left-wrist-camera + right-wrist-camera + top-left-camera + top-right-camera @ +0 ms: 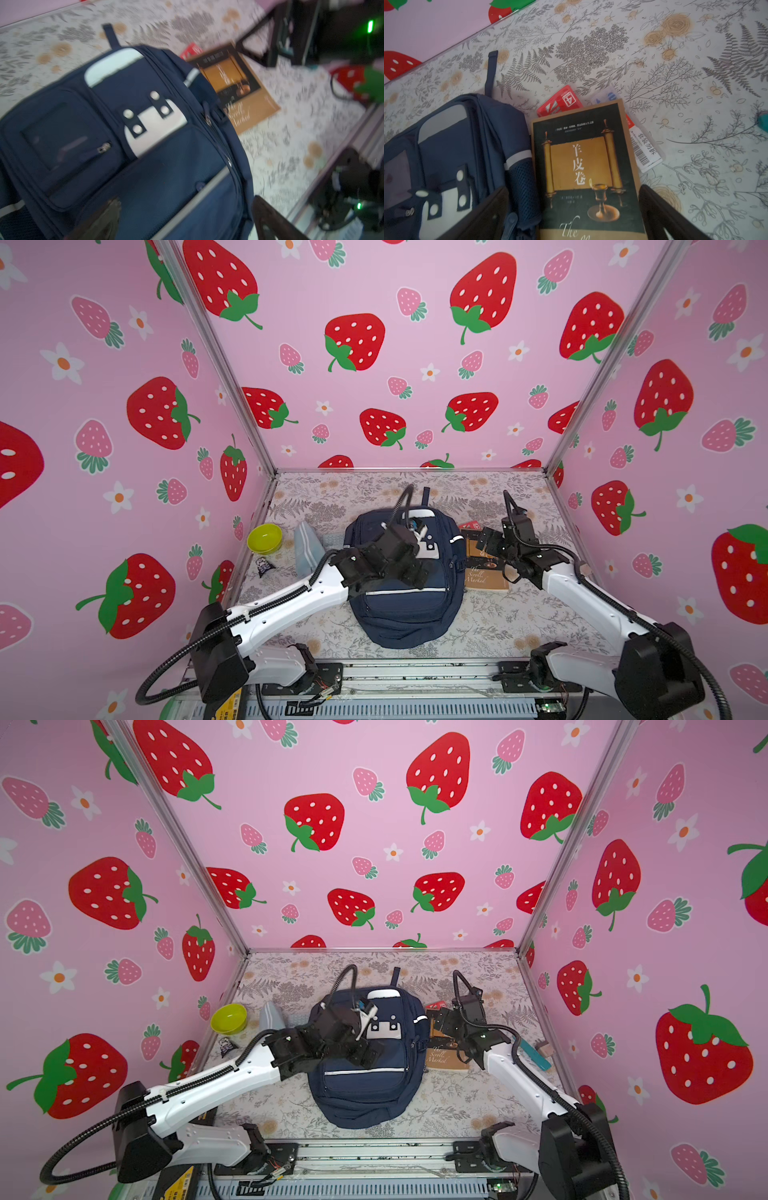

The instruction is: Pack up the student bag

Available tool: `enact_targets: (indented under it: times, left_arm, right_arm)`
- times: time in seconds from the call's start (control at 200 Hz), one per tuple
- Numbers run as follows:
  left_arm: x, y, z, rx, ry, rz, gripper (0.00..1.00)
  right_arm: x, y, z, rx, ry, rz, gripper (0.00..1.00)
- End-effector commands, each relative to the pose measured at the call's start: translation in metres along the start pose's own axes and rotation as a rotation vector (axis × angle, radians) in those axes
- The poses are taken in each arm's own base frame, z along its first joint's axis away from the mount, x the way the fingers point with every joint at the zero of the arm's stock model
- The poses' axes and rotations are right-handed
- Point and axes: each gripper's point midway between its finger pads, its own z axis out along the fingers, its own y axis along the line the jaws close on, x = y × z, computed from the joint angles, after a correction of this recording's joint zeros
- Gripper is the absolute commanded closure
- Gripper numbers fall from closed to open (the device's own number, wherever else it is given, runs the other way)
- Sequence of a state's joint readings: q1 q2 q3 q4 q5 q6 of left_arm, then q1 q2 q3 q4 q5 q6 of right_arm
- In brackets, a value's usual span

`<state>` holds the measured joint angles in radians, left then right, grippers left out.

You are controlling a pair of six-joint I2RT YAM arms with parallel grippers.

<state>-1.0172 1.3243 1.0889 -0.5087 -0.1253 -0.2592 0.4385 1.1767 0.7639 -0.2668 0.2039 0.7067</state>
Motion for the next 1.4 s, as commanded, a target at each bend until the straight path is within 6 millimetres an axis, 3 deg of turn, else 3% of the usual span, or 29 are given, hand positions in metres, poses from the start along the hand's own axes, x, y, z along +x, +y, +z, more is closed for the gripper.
enact_targets:
  times: [0.0, 0.115, 0.315, 0.415, 0.5, 0.675, 0.885, 1.011, 1.391]
  left_arm:
    - [0.044, 0.006, 0.004, -0.119, 0.149, 0.151, 0.0]
    - [0.059, 0.013, 0.016, -0.178, 0.214, 0.162, 0.01]
    - [0.058, 0.023, 0.037, -0.26, 0.245, 0.218, 0.05]
    - [0.061, 0.016, 0.048, -0.243, 0.267, 0.245, 0.1]
    - [0.064, 0.004, 0.052, -0.197, 0.283, 0.265, 0.13]
    - [0.065, -0.026, 0.04, -0.08, 0.262, 0.299, 0.1]
    - [0.086, -0.015, 0.056, -0.147, 0.33, 0.296, 0.16]
    - [0.083, -0.01, 0.063, -0.196, 0.343, 0.304, 0.3]
    - [0.034, -0.004, 0.046, -0.262, 0.16, 0.352, 0.87]
  right_arm:
    - [0.003, 0.001, -0.015, -0.003, 0.055, 0.0, 0.04]
    - [0.027, 0.01, -0.012, -0.029, 0.163, -0.023, 0.13]
    - [0.055, 0.017, -0.011, -0.083, 0.248, -0.021, 0.16]
    - [0.065, 0.019, -0.012, -0.109, 0.279, -0.02, 0.16]
    - [0.071, 0.018, -0.012, -0.116, 0.295, -0.017, 0.16]
    - [0.077, 0.018, -0.009, -0.116, 0.32, -0.014, 0.16]
    - [0.079, 0.025, -0.007, -0.147, 0.339, 0.003, 0.16]
    - [0.079, 0.028, -0.01, -0.162, 0.345, 0.01, 0.17]
    - [0.083, 0.028, -0.015, -0.186, 0.343, 0.035, 0.22]
